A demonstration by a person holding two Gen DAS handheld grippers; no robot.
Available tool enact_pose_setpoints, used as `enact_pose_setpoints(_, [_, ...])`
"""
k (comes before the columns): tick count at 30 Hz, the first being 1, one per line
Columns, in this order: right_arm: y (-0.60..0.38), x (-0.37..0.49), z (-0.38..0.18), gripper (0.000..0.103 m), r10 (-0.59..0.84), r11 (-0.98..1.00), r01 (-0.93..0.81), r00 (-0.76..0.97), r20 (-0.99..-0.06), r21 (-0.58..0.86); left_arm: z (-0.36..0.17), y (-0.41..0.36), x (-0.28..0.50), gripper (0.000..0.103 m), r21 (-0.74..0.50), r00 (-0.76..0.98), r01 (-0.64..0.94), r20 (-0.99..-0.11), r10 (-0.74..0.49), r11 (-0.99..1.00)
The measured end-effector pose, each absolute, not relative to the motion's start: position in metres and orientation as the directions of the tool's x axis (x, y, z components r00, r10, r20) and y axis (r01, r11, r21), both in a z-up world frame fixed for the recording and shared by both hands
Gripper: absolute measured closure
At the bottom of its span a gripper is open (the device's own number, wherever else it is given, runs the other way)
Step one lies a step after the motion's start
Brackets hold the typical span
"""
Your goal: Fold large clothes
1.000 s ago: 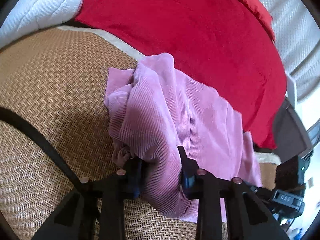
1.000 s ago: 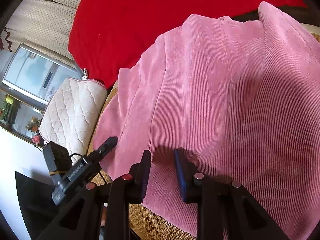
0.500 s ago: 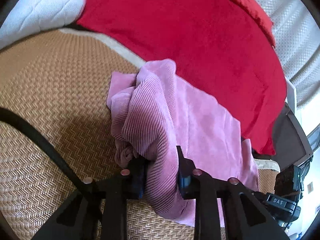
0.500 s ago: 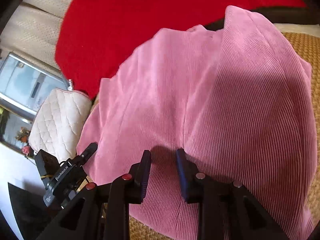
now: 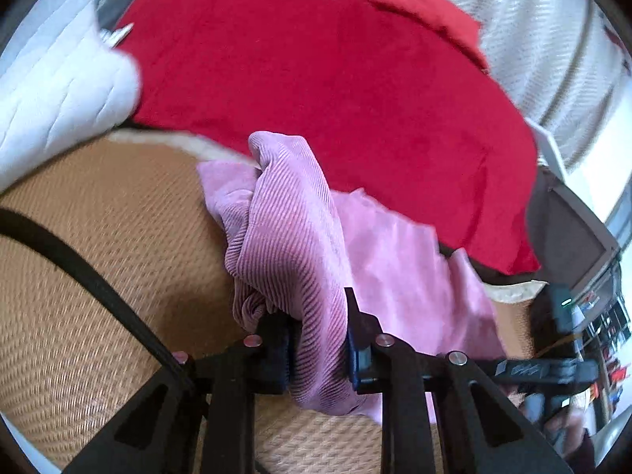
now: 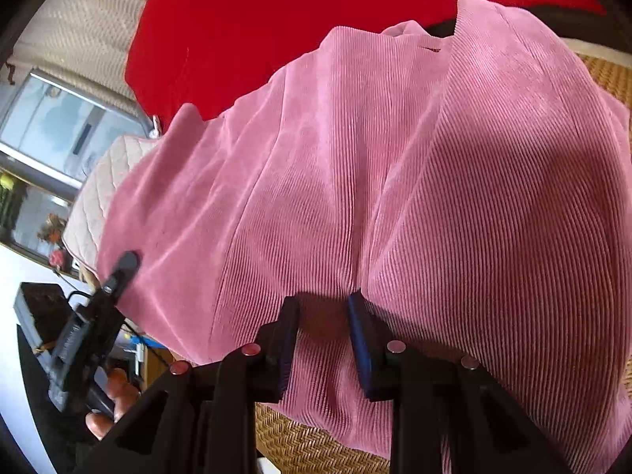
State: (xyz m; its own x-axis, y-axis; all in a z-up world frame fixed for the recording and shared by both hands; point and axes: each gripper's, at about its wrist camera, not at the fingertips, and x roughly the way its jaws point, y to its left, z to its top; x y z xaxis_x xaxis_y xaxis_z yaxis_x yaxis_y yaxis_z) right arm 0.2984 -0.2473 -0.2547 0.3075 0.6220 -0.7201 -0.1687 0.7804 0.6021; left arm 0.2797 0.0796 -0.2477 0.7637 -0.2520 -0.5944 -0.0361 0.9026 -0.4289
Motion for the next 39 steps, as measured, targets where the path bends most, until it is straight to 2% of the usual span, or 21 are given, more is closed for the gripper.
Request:
enact_pose_setpoints(3, [-0.243, 0.299, -0.233, 0.072, 0.59, 0.805, -0.185, 0.351, -0.727, 0.564, -0.269, 0.095, 0.286, 0.08, -0.48, 0.721, -0.096, -0.637, -0.271, 0.872])
enact_pose_setpoints(7, [-0.228, 0.31, -0.2, 0.072, 0.609, 0.787, -0.248, 0.464, -0.643, 0.565, -0.272, 0.094, 0.288, 0.08, -0.463, 0.721, -0.092, -0.642, -0.262, 0.881])
enact_pose_setpoints(12, [-0.198, 0.353, -0.204, 0.072, 0.591, 0.792, -0.195, 0.482, -0.647, 0.579, -0.282, 0.09, 0.288, 0.077, -0.439, 0.717, -0.083, -0.65, -0.252, 0.895])
enact_pose_setpoints(13, [-0.193, 0.36, -0.209, 0.072, 0.588, 0.794, -0.183, 0.475, -0.655, 0.58, -0.286, 0.09, 0.291, 0.073, -0.429, 0.708, -0.088, -0.662, -0.247, 0.899])
enact_pose_setpoints(15, [-0.182, 0.382, -0.231, 0.072, 0.558, 0.817, -0.143, 0.441, -0.703, 0.558, -0.29, 0.091, 0.292, 0.058, -0.435, 0.683, -0.116, -0.688, -0.246, 0.893])
enact_pose_setpoints(16, [-0.178, 0.392, -0.241, 0.072, 0.556, 0.816, -0.119, 0.428, -0.712, 0.566, -0.294, 0.092, 0.294, 0.056, -0.455, 0.678, -0.121, -0.687, -0.261, 0.882])
enact_pose_setpoints(17, [-0.181, 0.395, -0.245, 0.072, 0.577, 0.791, -0.11, 0.46, -0.675, 0.601, -0.296, 0.095, 0.295, 0.056, -0.479, 0.681, -0.125, -0.678, -0.276, 0.869])
enact_pose_setpoints(18, [-0.181, 0.397, -0.244, 0.072, 0.578, 0.79, -0.105, 0.456, -0.676, 0.604, -0.295, 0.097, 0.295, 0.056, -0.492, 0.686, -0.125, -0.67, -0.283, 0.862])
enact_pose_setpoints(19, [-0.181, 0.396, -0.239, 0.073, 0.576, 0.793, -0.106, 0.454, -0.68, 0.6, -0.295, 0.098, 0.295, 0.06, -0.496, 0.691, -0.124, -0.664, -0.284, 0.859])
enact_pose_setpoints(20, [-0.181, 0.394, -0.235, 0.073, 0.575, 0.793, -0.107, 0.456, -0.679, 0.6, -0.293, 0.098, 0.295, 0.069, -0.494, 0.699, -0.124, -0.659, -0.277, 0.861])
enact_pose_setpoints(25, [-0.2, 0.351, -0.21, 0.072, 0.557, 0.805, -0.126, 0.496, -0.666, 0.579, -0.281, 0.101, 0.292, 0.077, -0.508, 0.725, -0.109, -0.629, -0.281, 0.854])
enact_pose_setpoints(27, [-0.205, 0.343, -0.214, 0.072, 0.525, 0.83, -0.11, 0.484, -0.7, 0.546, -0.273, 0.095, 0.292, 0.078, -0.484, 0.737, -0.095, -0.622, -0.265, 0.87])
enact_pose_setpoints(29, [-0.207, 0.342, -0.24, 0.072, 0.488, 0.859, -0.068, 0.406, -0.773, 0.507, -0.263, 0.086, 0.291, 0.079, -0.452, 0.748, -0.067, -0.613, -0.255, 0.89])
enact_pose_setpoints(33, [-0.234, 0.325, -0.233, 0.07, 0.564, 0.807, -0.053, 0.365, -0.741, 0.588, -0.234, 0.059, 0.284, 0.08, -0.341, 0.778, 0.008, -0.588, -0.219, 0.94])
enact_pose_setpoints(35, [-0.261, 0.315, -0.222, 0.071, 0.625, 0.752, -0.067, 0.385, -0.679, 0.655, -0.219, 0.039, 0.282, 0.081, -0.291, 0.787, 0.055, -0.576, -0.22, 0.955])
enact_pose_setpoints(36, [-0.271, 0.31, -0.219, 0.068, 0.629, 0.745, -0.067, 0.401, -0.666, 0.663, -0.209, 0.022, 0.28, 0.081, -0.245, 0.792, 0.095, -0.569, -0.222, 0.965])
enact_pose_setpoints(39, [-0.307, 0.305, -0.211, 0.029, 0.663, 0.69, -0.047, 0.444, -0.603, 0.723, -0.187, -0.026, 0.274, 0.089, -0.147, 0.799, 0.23, -0.536, -0.273, 0.962])
